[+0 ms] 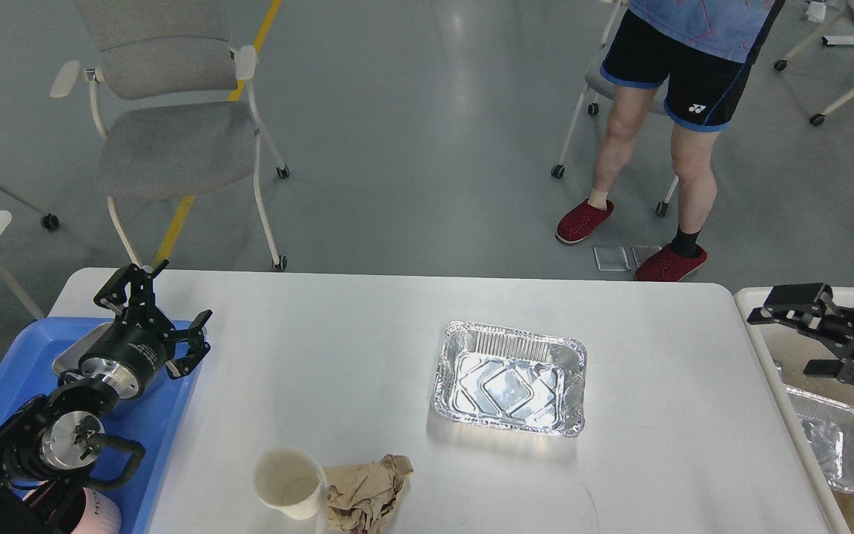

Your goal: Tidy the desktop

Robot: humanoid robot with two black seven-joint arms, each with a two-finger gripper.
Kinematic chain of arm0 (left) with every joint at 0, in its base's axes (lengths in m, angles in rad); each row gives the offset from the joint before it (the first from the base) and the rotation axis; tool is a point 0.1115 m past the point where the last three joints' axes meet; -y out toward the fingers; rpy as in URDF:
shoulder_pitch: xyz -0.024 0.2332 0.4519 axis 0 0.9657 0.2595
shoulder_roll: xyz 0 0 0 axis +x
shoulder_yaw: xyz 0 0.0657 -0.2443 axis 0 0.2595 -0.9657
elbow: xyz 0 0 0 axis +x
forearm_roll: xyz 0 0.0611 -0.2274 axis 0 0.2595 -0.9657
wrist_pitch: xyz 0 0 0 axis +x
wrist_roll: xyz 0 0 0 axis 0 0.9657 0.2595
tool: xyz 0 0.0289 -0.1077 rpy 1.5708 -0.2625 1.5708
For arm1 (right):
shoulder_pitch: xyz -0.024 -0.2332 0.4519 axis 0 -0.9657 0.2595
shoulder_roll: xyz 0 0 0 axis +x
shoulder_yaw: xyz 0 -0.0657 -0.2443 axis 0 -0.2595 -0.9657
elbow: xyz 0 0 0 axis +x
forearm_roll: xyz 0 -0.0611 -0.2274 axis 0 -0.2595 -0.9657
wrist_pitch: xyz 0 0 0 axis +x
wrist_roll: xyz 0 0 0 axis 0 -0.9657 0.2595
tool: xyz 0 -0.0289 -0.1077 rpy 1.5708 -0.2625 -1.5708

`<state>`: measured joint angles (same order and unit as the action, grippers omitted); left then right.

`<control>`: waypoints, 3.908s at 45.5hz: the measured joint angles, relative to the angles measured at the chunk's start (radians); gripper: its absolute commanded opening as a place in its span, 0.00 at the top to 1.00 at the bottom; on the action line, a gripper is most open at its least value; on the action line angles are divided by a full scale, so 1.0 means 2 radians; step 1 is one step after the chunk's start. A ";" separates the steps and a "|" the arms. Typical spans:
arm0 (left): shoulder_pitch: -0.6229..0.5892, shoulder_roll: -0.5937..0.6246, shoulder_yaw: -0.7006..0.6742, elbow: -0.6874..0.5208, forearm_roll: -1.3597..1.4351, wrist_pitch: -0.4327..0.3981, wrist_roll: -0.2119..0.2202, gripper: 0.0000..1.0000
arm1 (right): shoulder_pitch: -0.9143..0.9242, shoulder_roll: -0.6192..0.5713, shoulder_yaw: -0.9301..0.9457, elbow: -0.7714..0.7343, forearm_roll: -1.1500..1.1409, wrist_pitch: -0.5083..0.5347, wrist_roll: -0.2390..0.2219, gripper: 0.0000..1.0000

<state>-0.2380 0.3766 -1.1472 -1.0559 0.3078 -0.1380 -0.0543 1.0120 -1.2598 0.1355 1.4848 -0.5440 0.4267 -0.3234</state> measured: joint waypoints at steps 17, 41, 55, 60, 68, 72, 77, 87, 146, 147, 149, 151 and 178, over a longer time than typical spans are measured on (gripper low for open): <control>0.003 0.001 0.005 0.007 0.000 -0.001 0.000 0.03 | -0.067 0.187 0.011 -0.114 -0.141 -0.040 0.051 0.00; 0.004 -0.002 0.008 0.018 0.001 0.004 0.000 0.03 | -0.109 0.375 0.010 -0.244 -0.158 -0.041 0.051 0.00; 0.003 -0.001 0.008 0.024 0.003 0.004 0.000 0.03 | -0.105 0.427 0.010 -0.288 -0.164 -0.042 0.051 0.08; 0.004 -0.001 0.008 0.025 0.005 0.004 0.000 0.03 | -0.106 0.442 0.010 -0.310 -0.175 -0.051 0.051 0.61; 0.004 -0.005 0.008 0.025 0.006 0.004 0.000 0.03 | -0.114 0.456 0.010 -0.335 -0.178 -0.052 0.051 1.00; 0.004 -0.007 0.008 0.025 0.006 0.005 -0.001 0.03 | -0.118 0.458 0.011 -0.335 -0.177 -0.051 0.050 1.00; 0.003 -0.009 0.008 0.027 0.006 0.006 -0.001 0.03 | -0.122 0.462 0.011 -0.333 -0.177 -0.051 0.050 1.00; 0.003 -0.008 0.008 0.029 0.006 0.006 -0.001 0.03 | -0.121 0.460 0.027 -0.329 -0.177 -0.053 0.051 1.00; -0.004 -0.016 0.003 0.025 0.007 -0.022 -0.007 0.03 | -0.006 0.135 0.118 -0.127 -0.129 0.091 0.052 1.00; -0.004 -0.018 0.005 0.023 0.006 -0.016 -0.006 0.03 | -0.007 0.136 0.118 -0.127 -0.129 0.090 0.052 1.00; -0.003 -0.018 0.011 0.017 0.006 -0.008 -0.002 0.03 | -0.008 0.138 0.119 -0.128 -0.130 0.089 0.052 1.00; -0.002 -0.015 0.021 0.004 0.006 -0.004 0.001 0.03 | -0.010 0.140 0.119 -0.129 -0.130 0.088 0.052 1.00; -0.168 0.374 0.417 -0.278 0.014 -0.059 0.090 0.03 | -0.027 0.182 0.120 -0.132 -0.133 0.073 0.052 1.00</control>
<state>-0.5745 1.1239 -0.3125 -1.6113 0.3361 -0.2554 0.1249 0.9581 -0.8959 0.3748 1.2200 -0.8101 0.5725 -0.2202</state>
